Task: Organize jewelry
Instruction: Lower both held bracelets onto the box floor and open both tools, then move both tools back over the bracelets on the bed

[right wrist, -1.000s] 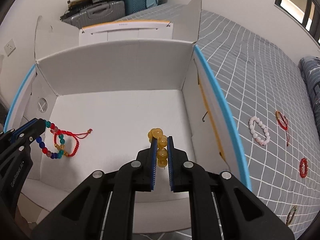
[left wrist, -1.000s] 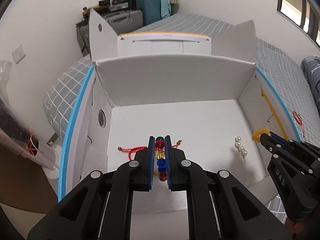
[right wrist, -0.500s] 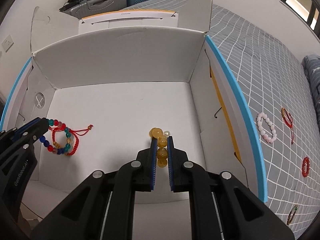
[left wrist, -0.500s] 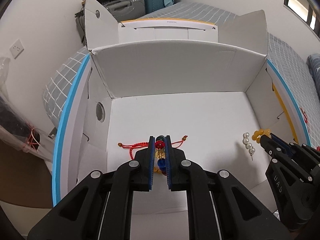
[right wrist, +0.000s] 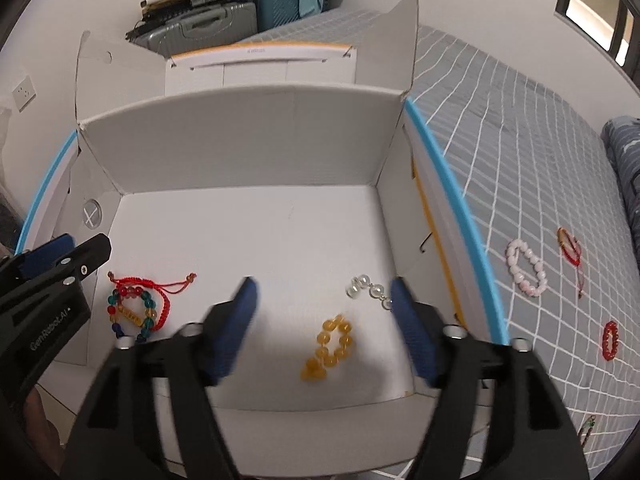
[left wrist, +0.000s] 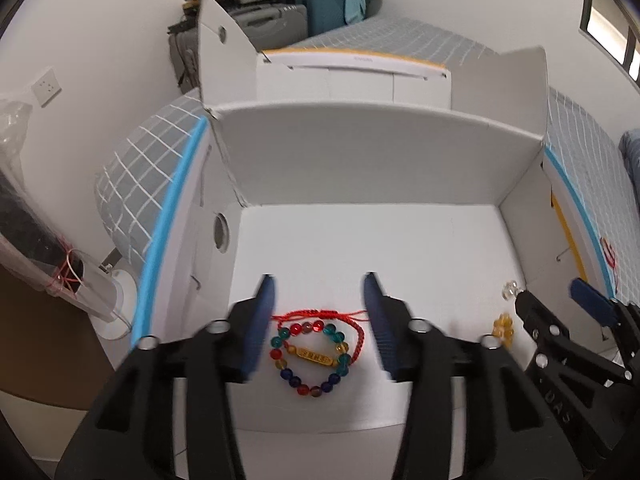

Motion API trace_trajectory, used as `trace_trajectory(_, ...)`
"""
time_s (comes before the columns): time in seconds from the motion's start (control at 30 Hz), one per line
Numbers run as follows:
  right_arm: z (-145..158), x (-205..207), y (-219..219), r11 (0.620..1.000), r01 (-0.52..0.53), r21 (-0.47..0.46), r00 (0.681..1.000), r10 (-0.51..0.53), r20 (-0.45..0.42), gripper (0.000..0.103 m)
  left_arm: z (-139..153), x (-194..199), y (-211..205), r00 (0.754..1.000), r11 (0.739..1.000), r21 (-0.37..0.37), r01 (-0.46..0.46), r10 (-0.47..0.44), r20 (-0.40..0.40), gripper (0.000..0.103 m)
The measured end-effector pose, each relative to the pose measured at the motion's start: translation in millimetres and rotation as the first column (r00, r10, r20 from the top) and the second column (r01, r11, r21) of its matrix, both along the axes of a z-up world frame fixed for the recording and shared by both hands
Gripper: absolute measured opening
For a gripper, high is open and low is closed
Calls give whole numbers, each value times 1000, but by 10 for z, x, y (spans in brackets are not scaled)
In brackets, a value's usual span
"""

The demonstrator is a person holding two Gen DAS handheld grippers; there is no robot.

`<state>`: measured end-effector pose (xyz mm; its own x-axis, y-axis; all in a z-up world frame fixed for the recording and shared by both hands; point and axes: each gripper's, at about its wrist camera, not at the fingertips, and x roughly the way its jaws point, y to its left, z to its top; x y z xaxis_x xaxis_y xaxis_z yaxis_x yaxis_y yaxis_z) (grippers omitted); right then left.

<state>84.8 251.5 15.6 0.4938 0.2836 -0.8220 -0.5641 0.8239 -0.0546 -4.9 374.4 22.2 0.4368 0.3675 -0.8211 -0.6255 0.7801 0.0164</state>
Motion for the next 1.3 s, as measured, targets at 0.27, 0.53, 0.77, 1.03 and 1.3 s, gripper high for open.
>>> trace_trajectory(0.27,165,-51,-80,1000,-1,13,998,0,66,88,166,-97,-19,998,998,64,-15,11,63,89)
trace_trajectory(0.53,232,-103,-147,999,-9,44,997,6,74,94,222,-103,-64,997,995,98,-10,2,81,94)
trace_trajectory(0.77,305,-114,-348,998,15,61,996,-21,86,94,260,-91,-152,996,995,100,-1,-8,92,96)
trace_trajectory(1.03,467,0,-930,992,90,87,990,-98,101,94,406,99,-594,988,990,115,85,-98,117,97)
trace_trajectory(1.3,563,138,-1794,975,197,100,972,-208,111,94,561,399,-1287,966,973,124,197,-214,144,97)
